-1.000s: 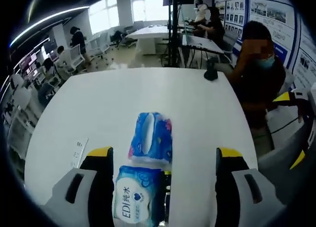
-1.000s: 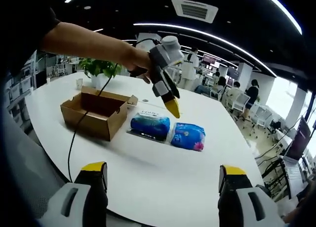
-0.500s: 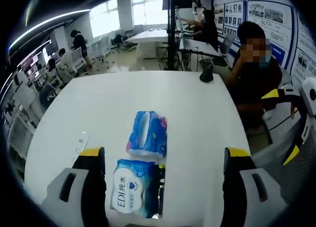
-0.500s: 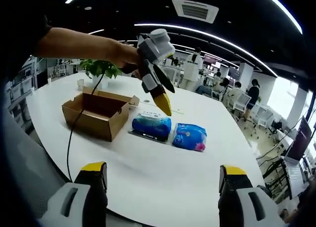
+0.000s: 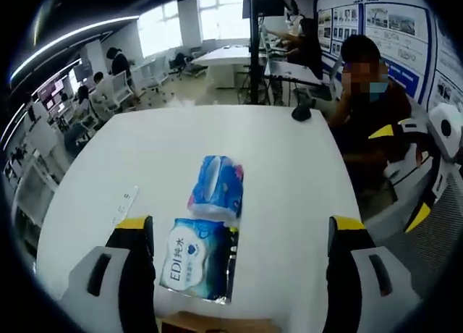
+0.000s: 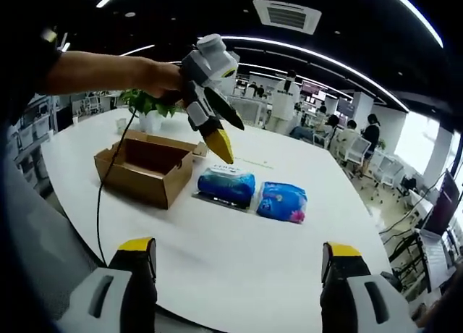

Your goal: Operate the shoe box by opening the lid, removing the specified soft item, and placing it in the target area until the item is outside and the box remains undamaged.

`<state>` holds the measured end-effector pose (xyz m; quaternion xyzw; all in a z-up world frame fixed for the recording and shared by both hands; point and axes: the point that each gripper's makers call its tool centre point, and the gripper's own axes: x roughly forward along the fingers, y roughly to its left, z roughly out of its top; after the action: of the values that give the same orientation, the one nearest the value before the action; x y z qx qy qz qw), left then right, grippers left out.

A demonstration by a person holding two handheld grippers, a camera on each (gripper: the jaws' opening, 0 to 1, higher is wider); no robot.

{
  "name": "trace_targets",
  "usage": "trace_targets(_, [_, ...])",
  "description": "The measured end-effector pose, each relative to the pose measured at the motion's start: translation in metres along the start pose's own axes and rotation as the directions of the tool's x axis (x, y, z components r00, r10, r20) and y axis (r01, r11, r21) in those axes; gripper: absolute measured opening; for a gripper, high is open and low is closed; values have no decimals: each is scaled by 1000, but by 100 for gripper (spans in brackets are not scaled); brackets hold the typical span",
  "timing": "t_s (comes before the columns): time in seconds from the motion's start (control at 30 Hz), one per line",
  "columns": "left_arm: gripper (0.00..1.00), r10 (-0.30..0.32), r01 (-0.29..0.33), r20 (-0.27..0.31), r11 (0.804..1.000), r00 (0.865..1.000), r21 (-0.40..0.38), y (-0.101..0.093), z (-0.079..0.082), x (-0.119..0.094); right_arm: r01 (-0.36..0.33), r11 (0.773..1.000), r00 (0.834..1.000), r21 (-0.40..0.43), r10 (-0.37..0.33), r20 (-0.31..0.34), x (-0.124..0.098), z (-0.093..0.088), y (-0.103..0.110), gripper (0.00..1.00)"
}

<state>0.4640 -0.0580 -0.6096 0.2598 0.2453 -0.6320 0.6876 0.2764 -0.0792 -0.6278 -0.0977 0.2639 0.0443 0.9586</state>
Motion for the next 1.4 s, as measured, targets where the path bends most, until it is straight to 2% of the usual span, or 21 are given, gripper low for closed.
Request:
trace_targets(0.63, [99,78,-74,70,995,995,-60,0,-19,-53,-26,1000,1000,10,26,1,1,0,4,95])
trace_targets(1.0, [99,116,-104,103,988,988,-116,1,-29,-76,-38,999,999,6,38,-10,1,-2,7,95])
trace_targets(1.4, [99,157,-138,121,978,980,-155,-8,-45,-102,-49,999,999,-1,49,-20,1,-3,10,95])
